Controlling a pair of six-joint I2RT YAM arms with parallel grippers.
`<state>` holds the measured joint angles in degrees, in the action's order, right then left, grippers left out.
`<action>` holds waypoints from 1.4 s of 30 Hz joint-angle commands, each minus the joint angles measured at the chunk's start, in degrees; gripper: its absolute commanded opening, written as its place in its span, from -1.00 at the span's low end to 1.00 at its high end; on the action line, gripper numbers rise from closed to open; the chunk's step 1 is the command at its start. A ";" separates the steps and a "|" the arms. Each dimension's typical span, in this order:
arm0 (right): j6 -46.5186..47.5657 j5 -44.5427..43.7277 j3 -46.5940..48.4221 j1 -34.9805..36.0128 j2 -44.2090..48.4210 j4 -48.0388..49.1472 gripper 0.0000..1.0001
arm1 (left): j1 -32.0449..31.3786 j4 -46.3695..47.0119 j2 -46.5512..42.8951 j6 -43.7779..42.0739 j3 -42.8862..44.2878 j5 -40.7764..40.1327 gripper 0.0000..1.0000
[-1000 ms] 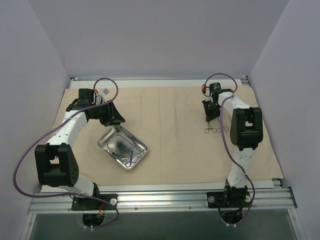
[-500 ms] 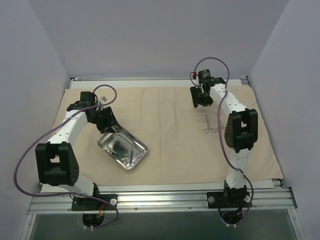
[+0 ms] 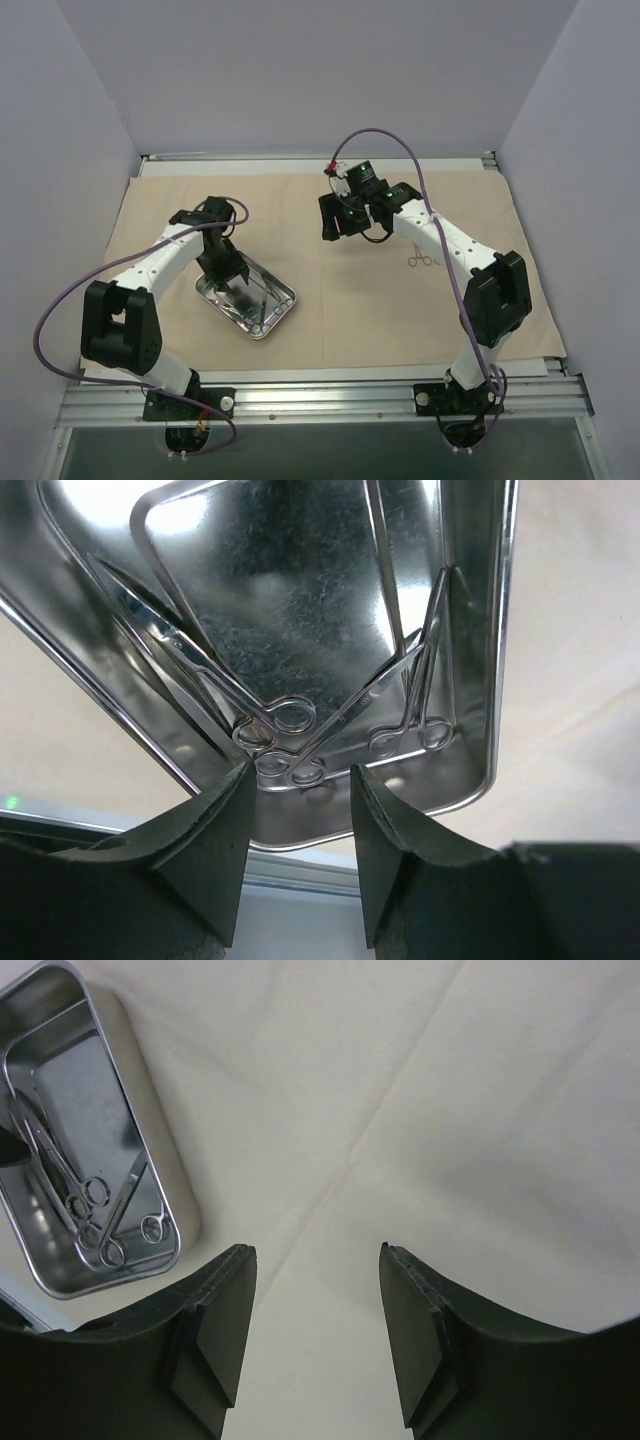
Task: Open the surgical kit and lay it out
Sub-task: Pick up the medical item from the container.
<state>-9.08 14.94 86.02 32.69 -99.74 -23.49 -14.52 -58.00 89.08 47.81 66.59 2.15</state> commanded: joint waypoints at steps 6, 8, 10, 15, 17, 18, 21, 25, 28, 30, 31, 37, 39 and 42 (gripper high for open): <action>-1.64 2.29 -3.22 0.98 5.52 2.21 0.05 | -4.20 -2.56 0.39 17.39 -6.03 -6.54 0.08; -1.64 2.55 -3.75 1.06 6.14 2.39 0.05 | -4.20 -1.77 0.66 18.02 -6.90 -6.90 0.09; -1.38 2.46 -4.45 1.06 6.58 2.39 0.06 | -4.11 -0.37 1.27 18.98 -7.87 -7.34 0.09; -1.29 2.55 -5.68 1.50 7.37 2.57 0.06 | -4.11 5.07 2.33 21.01 -11.12 -5.93 0.09; -1.20 2.55 -5.95 1.59 7.46 2.48 0.06 | -4.11 7.63 2.59 21.18 -12.36 -5.67 0.09; -1.20 2.46 -6.21 1.68 7.55 2.48 0.06 | -4.02 8.85 3.46 21.01 -12.62 -5.67 0.09; -1.29 2.55 -7.00 1.77 7.72 2.74 0.06 | -3.76 11.05 5.92 20.92 -13.06 -5.58 0.09; -1.64 3.08 -7.79 1.85 7.64 3.18 0.05 | -3.67 13.87 9.09 21.01 -12.10 -5.75 0.10; -1.82 3.43 -7.62 2.03 7.37 3.45 0.05 | -3.58 15.72 11.73 20.83 -11.66 -5.49 0.01; -1.64 3.61 -7.45 2.12 7.28 3.27 0.05 | -3.49 17.47 13.57 20.74 -12.09 -4.62 -0.11; -1.55 3.52 -7.44 2.12 7.28 3.18 0.05 | -3.49 18.26 14.10 20.57 -12.27 -4.27 -0.17; -1.47 3.69 -7.53 2.12 7.20 2.83 0.05 | -2.53 21.08 17.01 17.23 -12.18 -2.51 -0.81; -1.38 3.78 -7.53 2.12 7.20 2.74 0.05 | -2.53 20.30 16.22 15.83 -11.48 -2.33 -0.93; -1.20 3.87 -7.01 2.20 6.67 2.48 0.05 | -2.61 17.41 13.76 14.25 -9.11 -2.15 -0.95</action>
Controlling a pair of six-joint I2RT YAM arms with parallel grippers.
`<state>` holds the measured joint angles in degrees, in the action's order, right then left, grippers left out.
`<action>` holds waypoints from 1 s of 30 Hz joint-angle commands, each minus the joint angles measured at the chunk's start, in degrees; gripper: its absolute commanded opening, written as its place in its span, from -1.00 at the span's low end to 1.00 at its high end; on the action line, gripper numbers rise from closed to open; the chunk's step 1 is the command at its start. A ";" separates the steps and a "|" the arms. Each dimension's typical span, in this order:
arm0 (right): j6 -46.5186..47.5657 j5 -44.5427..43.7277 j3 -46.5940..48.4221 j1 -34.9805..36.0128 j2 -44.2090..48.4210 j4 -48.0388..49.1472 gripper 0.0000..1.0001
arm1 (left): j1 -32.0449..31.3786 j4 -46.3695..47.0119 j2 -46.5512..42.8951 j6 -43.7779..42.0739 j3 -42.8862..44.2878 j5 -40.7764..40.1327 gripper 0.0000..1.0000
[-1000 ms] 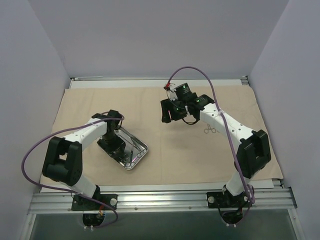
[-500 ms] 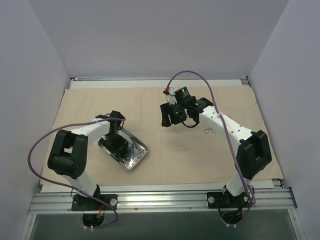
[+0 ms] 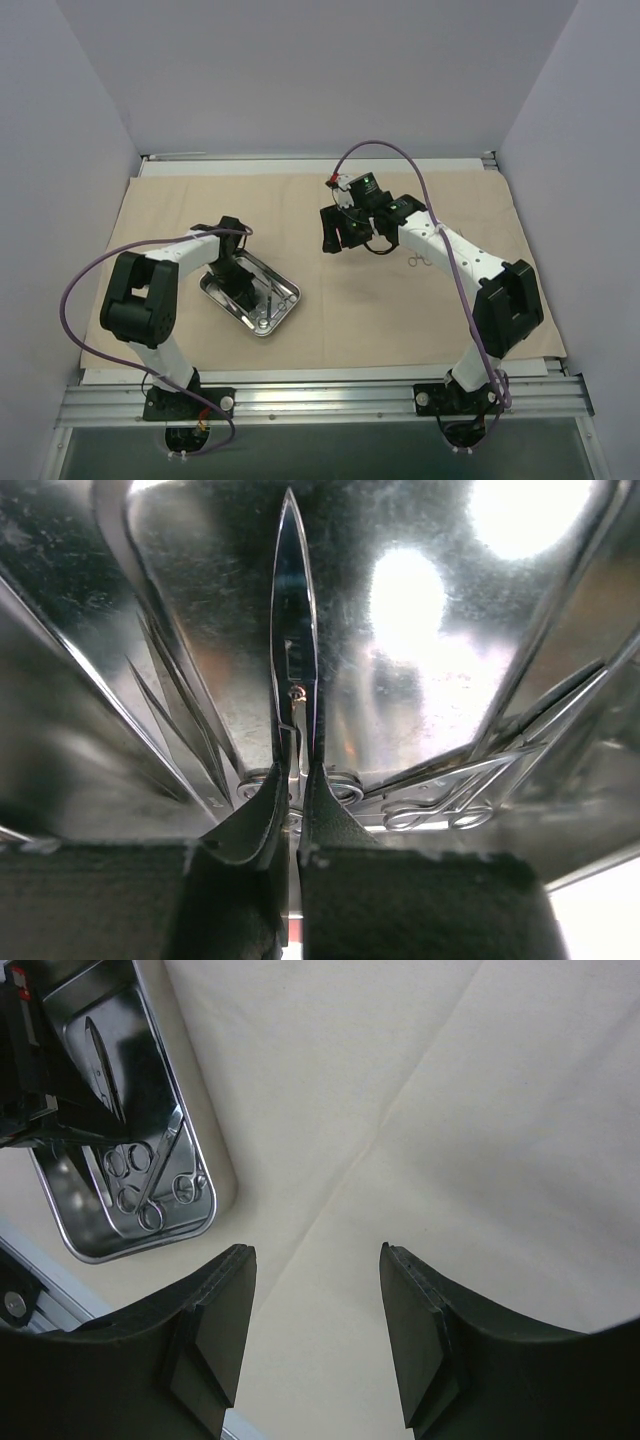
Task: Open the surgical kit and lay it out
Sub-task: Pick up the medical item from the container, then place the medical item in the surgical kit.
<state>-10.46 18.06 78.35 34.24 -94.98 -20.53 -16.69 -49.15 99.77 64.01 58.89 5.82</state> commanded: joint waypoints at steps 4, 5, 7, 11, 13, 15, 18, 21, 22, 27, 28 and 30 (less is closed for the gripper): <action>0.88 0.39 3.21 0.74 0.59 -0.91 0.05 | -0.89 3.36 -2.37 -4.41 2.01 -5.82 -0.95; 0.97 0.31 3.74 0.74 0.24 -0.91 0.05 | -0.89 1.61 -4.99 -5.90 3.23 -5.82 -0.95; 1.05 0.57 4.88 0.83 -0.99 -1.00 0.04 | -1.06 -0.15 -7.30 -7.66 4.29 -5.91 -0.95; 0.97 2.15 7.95 0.83 -3.10 -0.47 0.01 | -0.80 -2.53 -12.04 -13.28 5.35 -4.08 -0.95; 1.40 2.59 9.10 0.92 -4.68 -0.38 0.00 | -0.80 -0.61 -13.28 -16.97 4.66 -1.62 -0.95; 1.84 3.73 10.85 0.92 -5.74 -0.12 0.00 | -0.54 3.00 -14.34 -21.18 4.12 1.11 -0.95; 0.36 7.94 11.83 0.83 -7.41 2.33 0.01 | -0.62 5.98 -13.11 -27.76 5.08 9.36 -0.95; -5.08 15.84 9.12 0.30 -6.89 10.84 0.03 | -1.07 8.89 -13.72 -33.24 6.14 17.80 -0.95; -6.84 18.38 6.41 -0.39 -6.19 17.22 0.03 | -1.15 8.98 -14.33 -34.12 6.58 20.51 -0.95; -13.71 31.68 1.99 -2.24 -6.18 29.32 0.01 | -1.15 15.31 -18.73 -38.95 5.62 33.00 -0.95; -13.71 32.99 1.64 -2.59 -6.01 29.93 0.03 | -1.15 15.22 -18.90 -39.48 5.79 34.59 -0.95; -14.93 34.66 -0.03 -3.56 -5.75 31.42 0.12 | -1.24 16.71 -19.52 -39.93 5.79 38.64 -0.95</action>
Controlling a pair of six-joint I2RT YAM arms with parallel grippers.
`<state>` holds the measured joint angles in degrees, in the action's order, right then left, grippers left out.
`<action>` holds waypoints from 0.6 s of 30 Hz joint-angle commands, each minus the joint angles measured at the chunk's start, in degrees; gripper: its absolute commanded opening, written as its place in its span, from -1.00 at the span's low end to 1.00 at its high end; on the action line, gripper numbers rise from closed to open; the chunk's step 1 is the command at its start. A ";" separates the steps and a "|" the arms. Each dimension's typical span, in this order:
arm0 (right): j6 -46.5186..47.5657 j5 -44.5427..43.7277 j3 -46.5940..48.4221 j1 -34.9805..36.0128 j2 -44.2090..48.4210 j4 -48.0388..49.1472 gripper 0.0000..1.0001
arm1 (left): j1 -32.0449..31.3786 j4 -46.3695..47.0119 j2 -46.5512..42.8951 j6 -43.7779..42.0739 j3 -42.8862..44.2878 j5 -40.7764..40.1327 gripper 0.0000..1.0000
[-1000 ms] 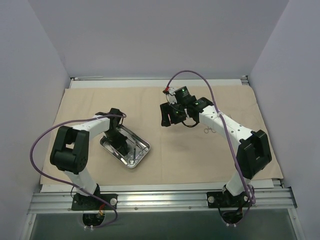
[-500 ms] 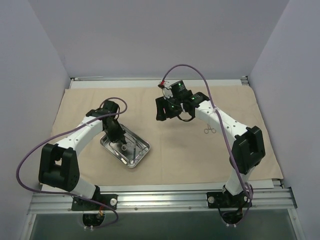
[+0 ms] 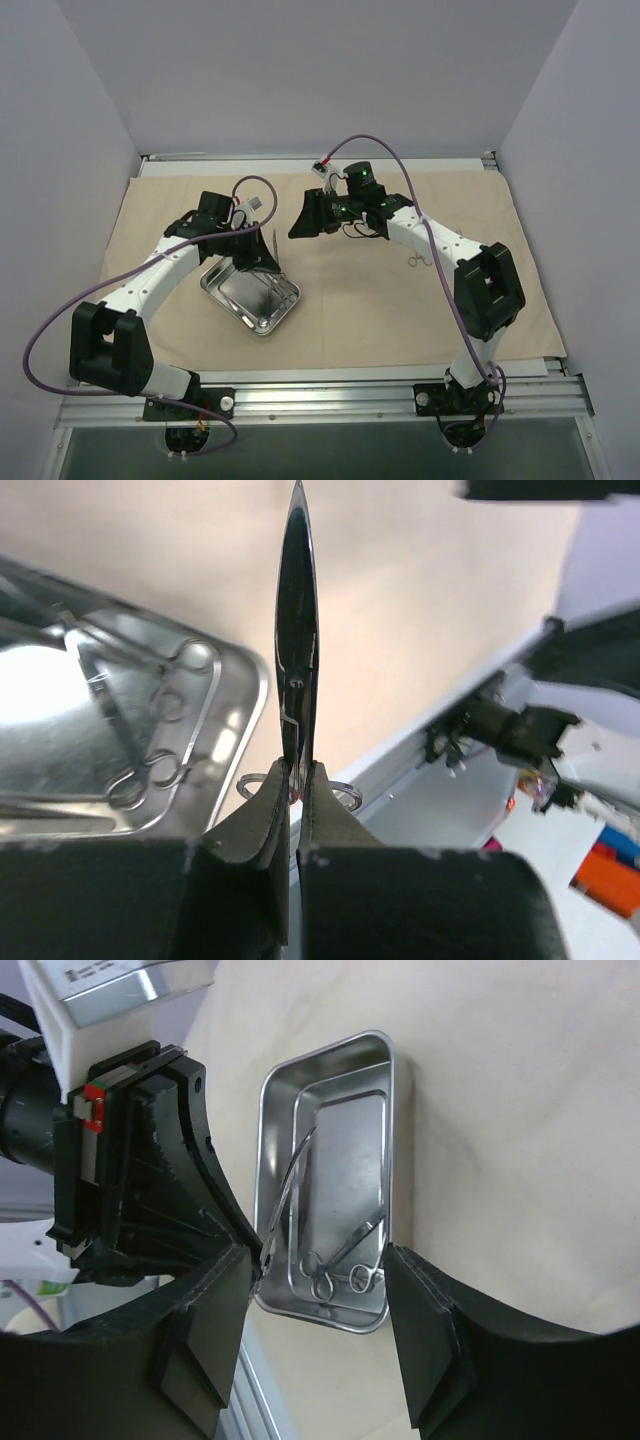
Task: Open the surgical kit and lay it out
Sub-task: Place the medical item in the surgical kit.
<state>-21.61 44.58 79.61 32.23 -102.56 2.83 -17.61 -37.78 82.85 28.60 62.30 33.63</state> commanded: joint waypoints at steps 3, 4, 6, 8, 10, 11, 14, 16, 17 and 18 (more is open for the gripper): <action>-4.15 10.70 -2.88 -2.26 1.93 9.30 0.18 | -0.32 7.19 -3.57 -4.43 2.47 13.73 -0.96; -4.84 11.05 -3.23 -2.34 2.28 10.34 0.18 | -0.32 7.80 -3.66 -4.34 2.47 14.53 -0.95; -6.95 12.98 -4.89 -2.52 2.46 13.50 0.19 | -0.32 8.42 -3.66 -4.52 2.82 16.55 -0.95; -10.55 14.74 -5.96 -2.52 2.89 18.25 0.19 | -0.32 9.56 -3.83 -4.43 2.65 17.87 -0.95; -12.84 15.89 -7.80 -2.26 3.24 22.80 0.19 | -0.32 10.62 -4.01 -3.99 2.30 19.27 -0.95; -14.76 16.41 -8.42 -2.26 3.42 24.31 0.19 | -0.32 11.14 -4.10 -3.82 2.21 19.72 -0.95; -17.32 18.35 -10.26 -1.73 4.04 29.15 0.18 | -0.32 12.81 -4.19 -3.55 1.60 21.91 -0.95; -18.38 19.05 -11.23 -1.47 4.30 31.62 0.18 | -0.24 13.96 -4.19 -2.59 1.24 22.88 -0.95; -19.08 19.32 -11.67 -1.29 4.30 32.75 0.18 | -0.24 14.74 -4.19 -2.32 1.15 23.41 -0.95; -21.26 19.84 -12.20 -1.20 4.65 35.98 0.17 | -0.24 14.93 -4.19 -1.89 1.15 23.68 -0.95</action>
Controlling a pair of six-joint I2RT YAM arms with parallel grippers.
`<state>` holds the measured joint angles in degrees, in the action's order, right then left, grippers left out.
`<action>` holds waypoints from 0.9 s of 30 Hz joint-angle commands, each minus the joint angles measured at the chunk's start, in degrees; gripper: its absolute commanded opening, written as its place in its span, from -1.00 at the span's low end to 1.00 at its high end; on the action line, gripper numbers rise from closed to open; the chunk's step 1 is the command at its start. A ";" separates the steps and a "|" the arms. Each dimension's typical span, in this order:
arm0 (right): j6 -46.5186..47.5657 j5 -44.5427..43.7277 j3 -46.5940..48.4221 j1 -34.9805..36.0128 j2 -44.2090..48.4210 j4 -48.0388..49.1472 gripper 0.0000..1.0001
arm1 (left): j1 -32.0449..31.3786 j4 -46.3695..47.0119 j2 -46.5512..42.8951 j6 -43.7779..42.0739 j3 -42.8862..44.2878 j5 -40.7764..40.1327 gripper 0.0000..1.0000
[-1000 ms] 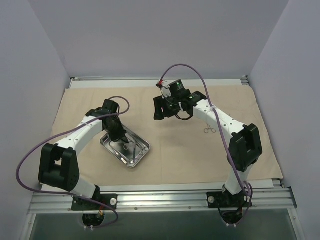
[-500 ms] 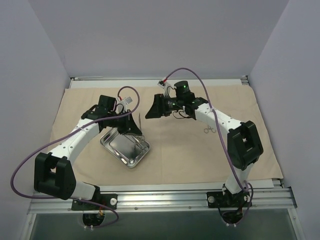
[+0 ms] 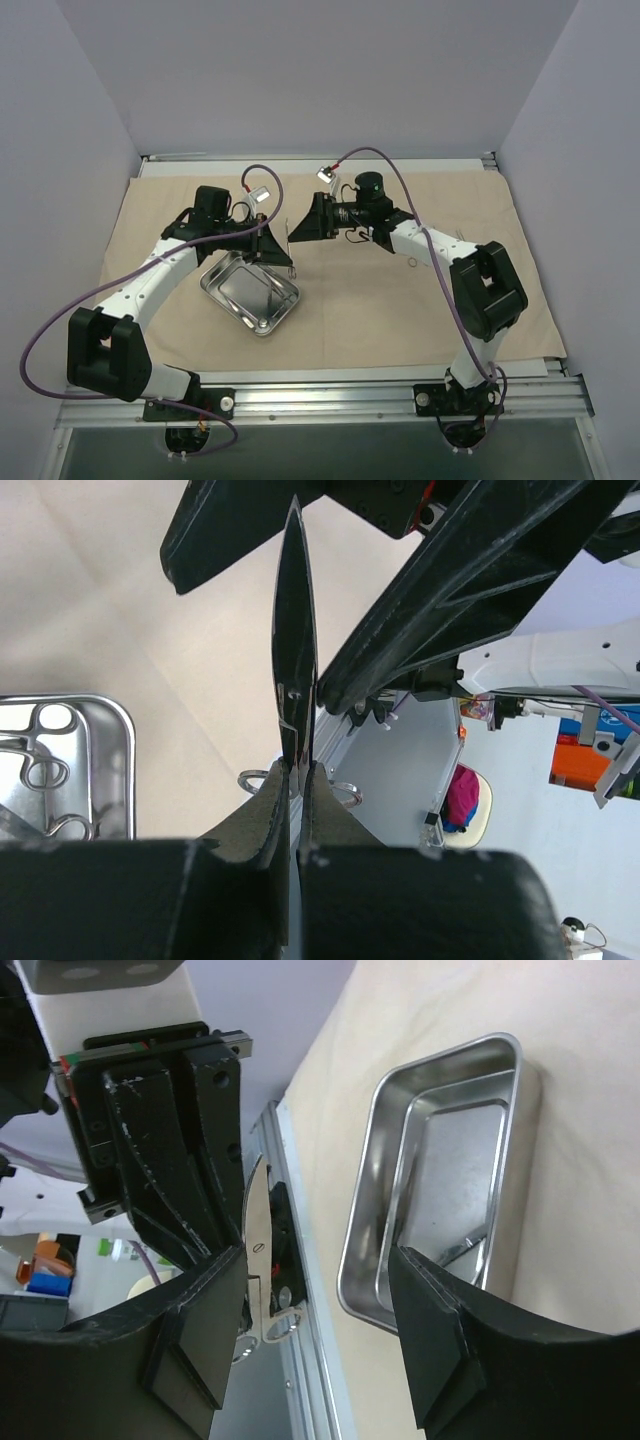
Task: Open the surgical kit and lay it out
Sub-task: Place the medical item in the surgical kit.
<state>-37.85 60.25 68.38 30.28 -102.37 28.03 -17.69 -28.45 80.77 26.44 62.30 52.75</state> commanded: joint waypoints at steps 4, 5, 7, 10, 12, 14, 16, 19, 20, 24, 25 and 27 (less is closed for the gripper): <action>-9.26 4.44 -3.51 0.83 5.25 16.44 0.14 | -0.15 7.09 -2.11 1.34 0.72 5.69 -0.95; -9.26 4.35 -3.86 0.83 5.42 16.27 0.13 | -0.15 7.35 -2.11 1.60 0.71 5.96 -0.95; -9.35 4.52 -4.13 0.83 5.95 16.79 0.12 | -0.15 7.70 -2.11 1.95 0.54 6.13 -0.95; -9.61 4.70 -4.40 0.83 6.13 16.97 0.10 | -0.15 8.94 -2.20 2.74 0.10 6.66 -0.95; -9.79 5.05 -4.31 1.00 5.95 17.40 0.06 | -0.15 9.81 -2.20 3.45 -0.08 7.19 -0.95; -9.97 5.05 -4.31 1.18 5.78 17.67 0.01 | -0.15 10.16 -2.29 3.71 -0.16 7.54 -0.95; -10.32 5.14 -4.31 1.27 5.42 18.46 -0.06 | -0.15 10.25 -2.46 3.80 -0.16 7.80 -0.95; -12.25 5.23 -5.10 1.36 5.16 21.62 -0.16 | -0.15 10.78 -2.64 4.15 -0.25 8.42 -0.95; -13.21 5.23 -5.27 1.36 5.16 22.32 -0.24 | -0.15 11.04 -2.64 4.41 -0.25 8.59 -0.95; -14.53 5.49 -5.27 1.53 4.46 24.52 -0.54 | -0.15 12.71 -2.64 5.29 -1.04 9.56 -0.95; -14.89 5.49 -5.19 1.53 4.37 24.61 -0.63 | -0.15 13.15 -2.55 5.38 -1.04 9.48 -0.95; -15.94 5.58 -5.36 1.53 4.19 25.83 -0.91 | -0.06 13.24 -2.46 5.38 -0.87 9.13 -0.80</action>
<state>-52.01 64.16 62.92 31.48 -99.72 47.53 -17.69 -19.05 80.14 31.33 61.39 59.68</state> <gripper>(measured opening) 0.112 0.072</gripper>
